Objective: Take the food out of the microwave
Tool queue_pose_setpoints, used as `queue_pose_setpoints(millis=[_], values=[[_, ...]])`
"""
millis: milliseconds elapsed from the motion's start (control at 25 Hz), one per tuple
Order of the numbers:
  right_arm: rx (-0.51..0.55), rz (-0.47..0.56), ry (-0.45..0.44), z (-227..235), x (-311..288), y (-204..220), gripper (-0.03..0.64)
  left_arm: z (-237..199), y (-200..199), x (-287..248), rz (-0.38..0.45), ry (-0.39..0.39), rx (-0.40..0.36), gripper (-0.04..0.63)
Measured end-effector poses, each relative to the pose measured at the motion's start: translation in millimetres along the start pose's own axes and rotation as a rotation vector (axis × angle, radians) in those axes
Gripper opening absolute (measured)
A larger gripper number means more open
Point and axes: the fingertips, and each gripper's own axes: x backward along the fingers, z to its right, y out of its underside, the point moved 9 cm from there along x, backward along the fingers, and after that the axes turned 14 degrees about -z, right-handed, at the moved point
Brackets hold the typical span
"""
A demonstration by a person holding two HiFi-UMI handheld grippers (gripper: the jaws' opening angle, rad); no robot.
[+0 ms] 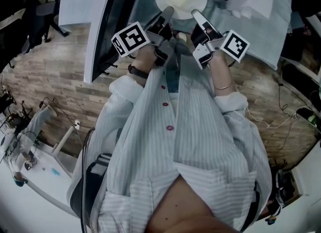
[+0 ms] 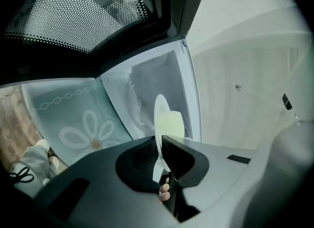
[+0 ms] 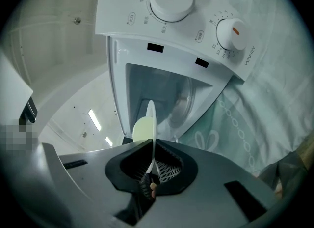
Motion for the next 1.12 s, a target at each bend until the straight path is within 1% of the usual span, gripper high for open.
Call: queue_pose_setpoints(millis=[160,200,320,480,560,800,960,1120], values=[[0.025,0.003,-0.051,-23.8,12.1,16.2,0.041,20.8,14.6,22.0,0.025,0.044,0.03,0.028],[0.028,0.003,-0.058,-26.9,13.5,17.5,0.04,24.2,16.0,24.4,0.028,0.047,0.033,0.027],[0.023,-0.002,-0.077,-27.6,12.9,11.4,0.04,28.3,11.6,21.9,0.027,0.04,0.009,0.026],[0.014,-0.017,-0.095,-37.4,16.9,14.6,0.04,36.4,14.9,28.1,0.026,0.046,0.022,0.026],[0.015,-0.023,-0.101,-43.6,19.4,17.1,0.04,41.5,17.0,32.9,0.021,0.049,0.042,0.026],[-0.013,-0.007,-0.115,-55.0,24.1,20.4,0.04,51.4,12.3,36.7,-0.027,0.064,0.045,0.026],[-0.028,0.023,-0.117,-61.3,29.3,23.7,0.04,58.7,11.6,37.4,-0.06,0.065,0.065,0.025],[-0.033,0.049,-0.125,-66.1,32.5,25.2,0.04,64.4,8.7,37.5,-0.083,0.076,0.047,0.026]])
